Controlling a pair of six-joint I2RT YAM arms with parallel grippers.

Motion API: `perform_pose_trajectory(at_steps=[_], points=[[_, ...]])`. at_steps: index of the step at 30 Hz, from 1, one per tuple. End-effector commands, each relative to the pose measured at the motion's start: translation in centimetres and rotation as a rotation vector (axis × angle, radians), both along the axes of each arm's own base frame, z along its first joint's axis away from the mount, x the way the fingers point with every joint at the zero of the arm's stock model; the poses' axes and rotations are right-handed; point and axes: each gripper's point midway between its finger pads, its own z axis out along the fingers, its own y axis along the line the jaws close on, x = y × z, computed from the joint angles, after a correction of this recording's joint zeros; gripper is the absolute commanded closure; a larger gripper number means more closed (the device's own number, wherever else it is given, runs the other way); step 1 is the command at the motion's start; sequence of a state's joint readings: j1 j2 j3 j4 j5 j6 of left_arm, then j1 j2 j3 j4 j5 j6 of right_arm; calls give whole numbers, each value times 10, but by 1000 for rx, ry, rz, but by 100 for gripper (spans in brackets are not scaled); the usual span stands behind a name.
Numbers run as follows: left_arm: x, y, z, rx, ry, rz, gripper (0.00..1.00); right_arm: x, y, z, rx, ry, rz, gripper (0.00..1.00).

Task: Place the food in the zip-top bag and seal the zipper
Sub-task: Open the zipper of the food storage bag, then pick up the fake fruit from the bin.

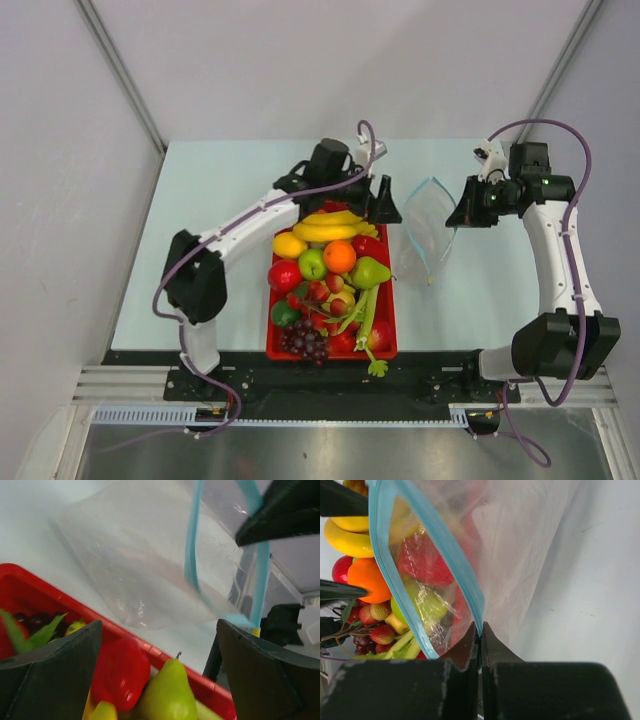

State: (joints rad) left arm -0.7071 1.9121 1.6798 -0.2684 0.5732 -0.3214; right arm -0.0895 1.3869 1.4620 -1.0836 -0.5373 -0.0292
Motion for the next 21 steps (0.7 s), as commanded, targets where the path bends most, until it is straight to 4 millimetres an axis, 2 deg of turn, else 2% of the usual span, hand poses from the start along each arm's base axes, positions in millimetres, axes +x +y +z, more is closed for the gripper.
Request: perform_pose_trajectory(at_steps=[1, 2, 5, 8, 10, 14, 21], points=[[-20, 49, 65, -26, -301, -165, 1, 1, 6, 11, 43, -27, 13, 100], [-29, 60, 71, -10, -352, -186, 2, 0, 5, 12, 35, -34, 8, 100], [-53, 86, 61, 70, -497, -308, 2, -11, -1, 18, 1, -34, -1, 100], [-70, 106, 52, 129, -657, -420, 2, -25, -7, 26, -36, -43, -10, 100], [-74, 115, 35, 188, -752, -501, 1, -32, -6, 32, -36, -49, -8, 100], [-83, 118, 15, 268, -908, -644, 1, -39, 1, 36, -24, -46, -2, 100], [-89, 106, -21, 364, -1084, -849, 1, -30, 5, 35, 12, -34, -13, 100]])
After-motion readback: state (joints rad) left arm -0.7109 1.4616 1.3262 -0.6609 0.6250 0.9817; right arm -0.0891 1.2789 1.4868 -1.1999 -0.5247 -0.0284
